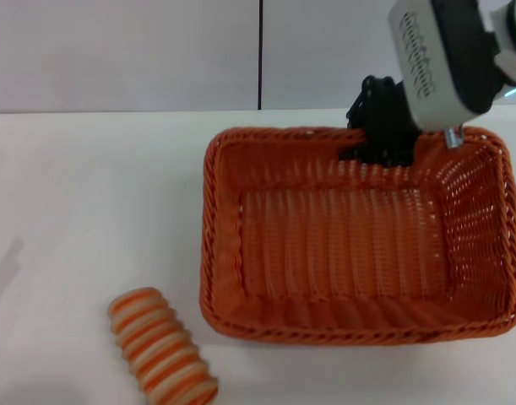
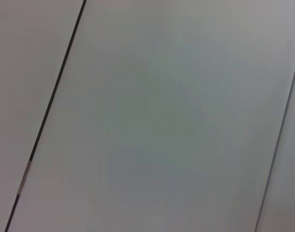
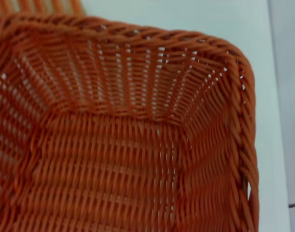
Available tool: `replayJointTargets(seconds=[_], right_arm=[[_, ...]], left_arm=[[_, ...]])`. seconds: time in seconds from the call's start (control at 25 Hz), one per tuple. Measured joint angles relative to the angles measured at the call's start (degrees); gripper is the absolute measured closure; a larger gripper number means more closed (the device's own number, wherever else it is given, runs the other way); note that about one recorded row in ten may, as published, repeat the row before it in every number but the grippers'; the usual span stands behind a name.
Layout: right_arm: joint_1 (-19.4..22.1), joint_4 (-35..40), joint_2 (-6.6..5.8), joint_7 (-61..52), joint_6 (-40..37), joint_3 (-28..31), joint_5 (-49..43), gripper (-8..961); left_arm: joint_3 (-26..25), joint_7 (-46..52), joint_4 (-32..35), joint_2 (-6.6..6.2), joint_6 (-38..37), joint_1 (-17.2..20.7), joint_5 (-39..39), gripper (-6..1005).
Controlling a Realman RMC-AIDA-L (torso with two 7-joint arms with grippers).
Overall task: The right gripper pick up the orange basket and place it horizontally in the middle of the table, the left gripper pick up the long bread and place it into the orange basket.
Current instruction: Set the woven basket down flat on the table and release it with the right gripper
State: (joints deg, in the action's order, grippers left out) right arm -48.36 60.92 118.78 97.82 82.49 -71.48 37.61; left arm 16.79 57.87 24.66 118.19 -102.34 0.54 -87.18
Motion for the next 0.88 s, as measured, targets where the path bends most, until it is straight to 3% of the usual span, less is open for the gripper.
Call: replayJointTargets(seconds=[0.24,0.76,0.88], right_arm=[[0.11,0.0,-0.04,1.47,-1.74,-4.5,-0.29,790],[1.24,2.19,-0.33,-2.98,-4.27,-5.16,-0.13,781],[1.45,2.41,-0.31,-3.5,-4.33,-5.16,0.08,731]], left_arm=[[-0.19,-0.77,-0.99,-0.01,0.01,0.72,0.0,290],[-0.88,-1.36,-1.46,-0.03,-0.13,0.58,0.0,290],[-0.88,-1.36,-1.46,-0.04,-0.12,0.44,0.0,290]])
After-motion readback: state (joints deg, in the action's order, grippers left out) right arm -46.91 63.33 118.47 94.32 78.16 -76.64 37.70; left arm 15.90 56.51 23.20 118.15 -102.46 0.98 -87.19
